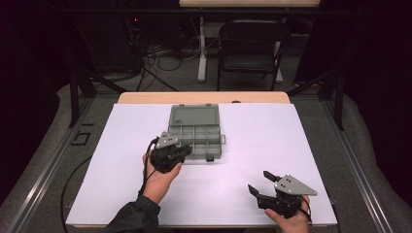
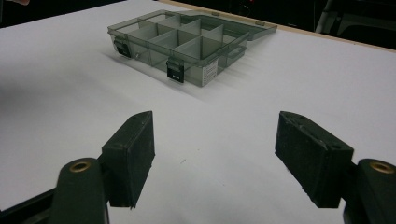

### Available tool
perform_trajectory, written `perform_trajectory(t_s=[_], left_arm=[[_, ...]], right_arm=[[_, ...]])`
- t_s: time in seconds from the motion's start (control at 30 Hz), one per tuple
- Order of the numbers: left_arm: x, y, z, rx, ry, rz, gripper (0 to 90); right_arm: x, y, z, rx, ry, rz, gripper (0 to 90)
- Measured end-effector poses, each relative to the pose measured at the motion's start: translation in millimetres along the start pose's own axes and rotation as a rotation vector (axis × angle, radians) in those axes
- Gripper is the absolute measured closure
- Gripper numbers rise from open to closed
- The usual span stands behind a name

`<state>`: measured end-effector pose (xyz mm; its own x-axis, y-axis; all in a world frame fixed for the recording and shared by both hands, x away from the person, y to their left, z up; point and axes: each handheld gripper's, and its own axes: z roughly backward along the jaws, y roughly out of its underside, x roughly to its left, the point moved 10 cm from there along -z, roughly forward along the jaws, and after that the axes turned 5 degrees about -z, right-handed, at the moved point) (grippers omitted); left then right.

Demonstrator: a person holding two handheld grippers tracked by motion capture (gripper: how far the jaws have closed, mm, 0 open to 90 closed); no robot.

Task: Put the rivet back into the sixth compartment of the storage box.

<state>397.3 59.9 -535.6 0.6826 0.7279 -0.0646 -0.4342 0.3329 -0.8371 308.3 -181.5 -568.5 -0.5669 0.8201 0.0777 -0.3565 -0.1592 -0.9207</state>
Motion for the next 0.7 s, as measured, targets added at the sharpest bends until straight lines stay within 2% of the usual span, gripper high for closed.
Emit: perform_trajectory(t_s=[0.3, 0.7], left_arm=[[19.5, -0.4, -7.9, -0.002, -0.049, 0.046, 82.6], [39.9, 4.9, -25.7, 0.029, -0.104, 0.086, 82.5]], right_arm=[[0.0, -0.1, -0.5, -0.003, -0.002, -0.001, 28.3], [0.2, -0.2, -0.4, -0.003, -0.004, -0.001, 28.3]])
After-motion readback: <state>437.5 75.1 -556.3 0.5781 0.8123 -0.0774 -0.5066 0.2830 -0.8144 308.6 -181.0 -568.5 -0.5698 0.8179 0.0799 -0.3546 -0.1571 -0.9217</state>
